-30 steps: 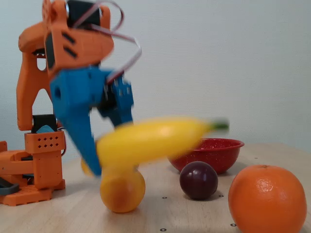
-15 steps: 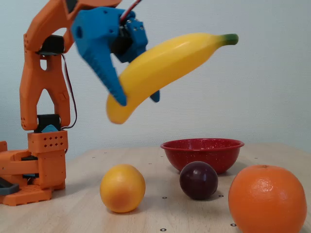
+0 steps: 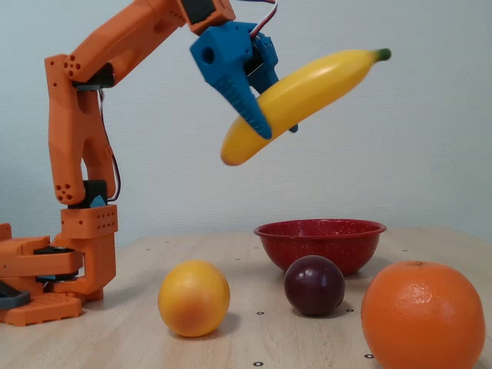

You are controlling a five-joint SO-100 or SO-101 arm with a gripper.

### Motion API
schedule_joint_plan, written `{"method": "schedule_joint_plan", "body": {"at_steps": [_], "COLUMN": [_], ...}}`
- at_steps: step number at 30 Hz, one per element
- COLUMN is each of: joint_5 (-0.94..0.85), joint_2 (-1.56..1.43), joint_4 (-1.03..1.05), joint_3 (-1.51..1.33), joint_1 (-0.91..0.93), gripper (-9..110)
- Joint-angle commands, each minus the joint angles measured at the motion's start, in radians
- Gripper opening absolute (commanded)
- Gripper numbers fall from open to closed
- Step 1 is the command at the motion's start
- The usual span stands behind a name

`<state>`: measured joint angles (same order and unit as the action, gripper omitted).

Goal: Put banana in the red bowl.

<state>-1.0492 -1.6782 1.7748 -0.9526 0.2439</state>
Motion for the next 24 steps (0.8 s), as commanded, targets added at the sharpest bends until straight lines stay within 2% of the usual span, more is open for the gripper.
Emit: {"method": "schedule_joint_plan", "body": {"at_steps": [1,7,11,24], "joint_5": [0.066,0.215,0.376,0.828], "joint_2": [-0.127,-0.133,-0.11,0.021], "joint_4": [-0.005,-0.003,-0.008,-0.017], "joint_3": [0.021,-0.018,-0.02,0.026], "joint_1": [-0.061,-0.232,-0.321,-0.502], "gripper": [0,0,0,0]}}
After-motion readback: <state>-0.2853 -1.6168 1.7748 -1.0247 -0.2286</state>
